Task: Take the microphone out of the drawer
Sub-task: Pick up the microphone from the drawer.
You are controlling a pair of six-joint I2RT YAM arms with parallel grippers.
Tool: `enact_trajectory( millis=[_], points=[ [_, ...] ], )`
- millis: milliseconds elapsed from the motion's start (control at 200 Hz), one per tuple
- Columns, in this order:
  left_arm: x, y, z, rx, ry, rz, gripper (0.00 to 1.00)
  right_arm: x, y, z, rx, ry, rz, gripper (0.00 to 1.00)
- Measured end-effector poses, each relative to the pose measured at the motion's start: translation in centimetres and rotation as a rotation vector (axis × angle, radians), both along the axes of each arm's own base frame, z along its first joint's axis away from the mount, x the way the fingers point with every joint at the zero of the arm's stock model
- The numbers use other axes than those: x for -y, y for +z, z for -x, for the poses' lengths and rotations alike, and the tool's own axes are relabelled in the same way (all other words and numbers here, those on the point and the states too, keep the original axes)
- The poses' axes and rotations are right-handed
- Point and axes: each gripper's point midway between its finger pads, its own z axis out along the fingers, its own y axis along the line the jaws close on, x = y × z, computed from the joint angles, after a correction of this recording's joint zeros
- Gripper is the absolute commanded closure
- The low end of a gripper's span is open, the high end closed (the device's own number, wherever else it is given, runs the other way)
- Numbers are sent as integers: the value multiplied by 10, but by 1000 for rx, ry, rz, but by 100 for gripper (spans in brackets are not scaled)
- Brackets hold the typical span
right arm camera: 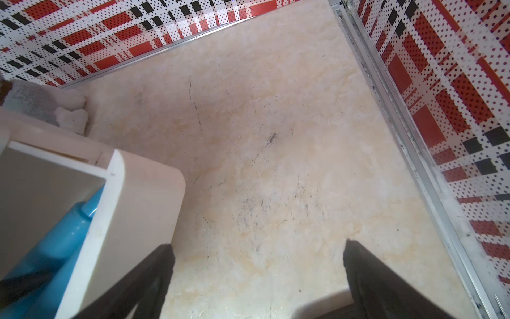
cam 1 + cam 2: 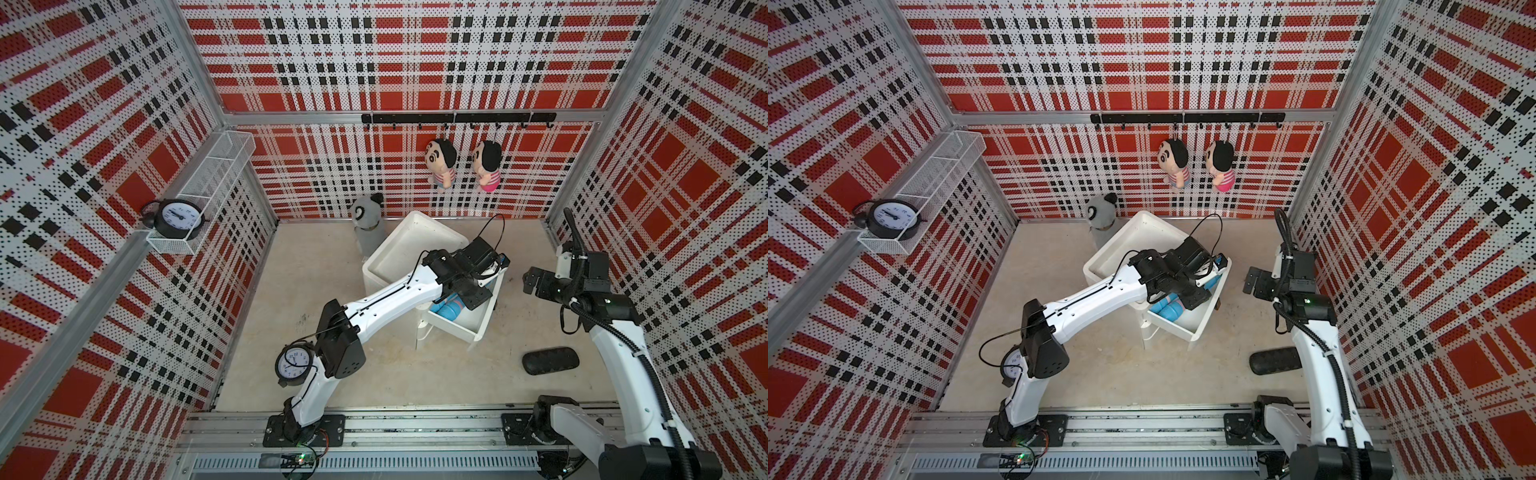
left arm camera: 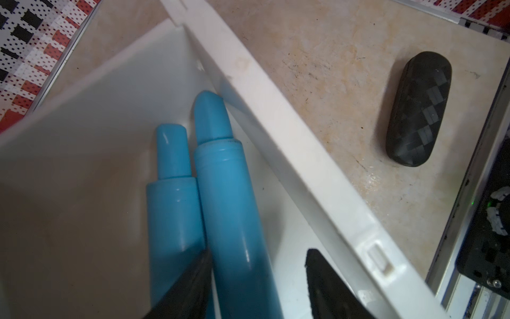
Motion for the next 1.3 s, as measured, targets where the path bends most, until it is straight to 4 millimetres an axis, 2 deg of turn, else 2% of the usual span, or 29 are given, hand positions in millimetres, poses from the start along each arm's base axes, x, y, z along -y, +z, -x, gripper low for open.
enact_trajectory(
  millis=[140, 286, 411, 501, 601, 777, 902, 957, 1102, 1303],
  points=[
    [-2, 0, 3, 3, -7, 2, 42, 3, 9, -10, 21, -13, 1, 0],
    [-4, -3, 7, 18, -12, -15, 43, 7, 20, -9, 63, -30, 0, 0],
    [-5, -3, 7, 23, -7, -22, 47, 7, 30, -6, 100, -41, -9, 0],
    [-4, -4, 8, 27, -8, -26, 44, 6, 34, -3, 115, -42, -12, 0],
    [-4, -4, 8, 30, -7, -31, 33, 6, 36, 1, 128, -42, -10, 0],
    [-3, -13, 8, 38, -1, -57, 34, 6, 36, 2, 129, -40, -6, 0],
    [-3, -18, 4, 50, 15, -76, 30, 6, 35, 0, 127, -38, -7, 0],
    [-4, -18, 2, 56, 21, -81, 32, 6, 36, 0, 132, -38, -7, 0],
    [-3, -21, 1, 60, 28, -89, 48, 6, 37, -1, 139, -38, -6, 0],
    [-5, -22, -2, 70, 32, -102, 55, 6, 32, -1, 128, -39, -8, 0]
  ],
)
